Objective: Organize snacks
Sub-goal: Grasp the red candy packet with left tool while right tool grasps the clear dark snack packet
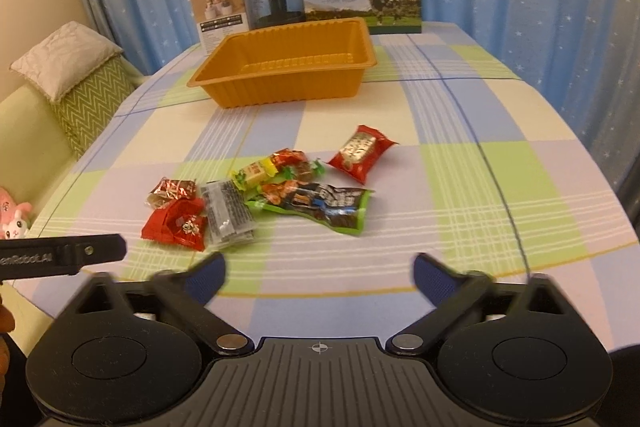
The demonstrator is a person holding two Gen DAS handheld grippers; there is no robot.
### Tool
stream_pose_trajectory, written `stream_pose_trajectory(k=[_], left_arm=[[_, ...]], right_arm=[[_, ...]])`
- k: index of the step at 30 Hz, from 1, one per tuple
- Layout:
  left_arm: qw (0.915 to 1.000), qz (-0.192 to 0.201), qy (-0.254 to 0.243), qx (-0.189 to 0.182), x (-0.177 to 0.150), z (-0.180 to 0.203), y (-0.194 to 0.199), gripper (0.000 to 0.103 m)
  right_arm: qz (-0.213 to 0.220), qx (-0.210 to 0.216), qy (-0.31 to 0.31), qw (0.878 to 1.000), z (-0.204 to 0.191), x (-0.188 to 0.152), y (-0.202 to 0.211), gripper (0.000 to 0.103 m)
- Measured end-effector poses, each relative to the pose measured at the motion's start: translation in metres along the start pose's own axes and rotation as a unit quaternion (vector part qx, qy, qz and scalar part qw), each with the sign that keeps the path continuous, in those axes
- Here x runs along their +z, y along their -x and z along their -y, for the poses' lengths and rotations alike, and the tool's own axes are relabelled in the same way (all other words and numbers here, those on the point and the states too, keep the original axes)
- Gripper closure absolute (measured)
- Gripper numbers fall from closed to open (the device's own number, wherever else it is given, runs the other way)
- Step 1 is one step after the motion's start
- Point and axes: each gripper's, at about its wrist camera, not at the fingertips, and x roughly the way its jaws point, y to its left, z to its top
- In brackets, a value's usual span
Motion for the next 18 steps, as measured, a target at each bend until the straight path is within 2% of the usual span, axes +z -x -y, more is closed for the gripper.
stream_pose_trajectory(k=[5,10,12,18], left_arm=[[0.9996,-0.002,-0.025,-0.013,0.012,-0.002,-0.022,0.033],[0.9989,-0.007,-0.038,-0.027,0.021,-0.004,-0.046,0.05],[0.9983,-0.014,-0.044,-0.035,0.024,-0.004,-0.055,0.061],[0.995,-0.027,-0.085,-0.045,0.027,0.0,-0.072,0.067]], right_arm=[[-0.007,0.012,0.006,1.0,-0.007,0.006,-0.023,0.03],[-0.008,0.019,0.008,1.0,-0.012,0.011,-0.038,0.032],[-0.008,0.022,0.006,1.0,-0.012,0.012,-0.042,0.032],[-0.008,0.028,0.008,1.0,-0.015,0.016,-0.05,0.032]])
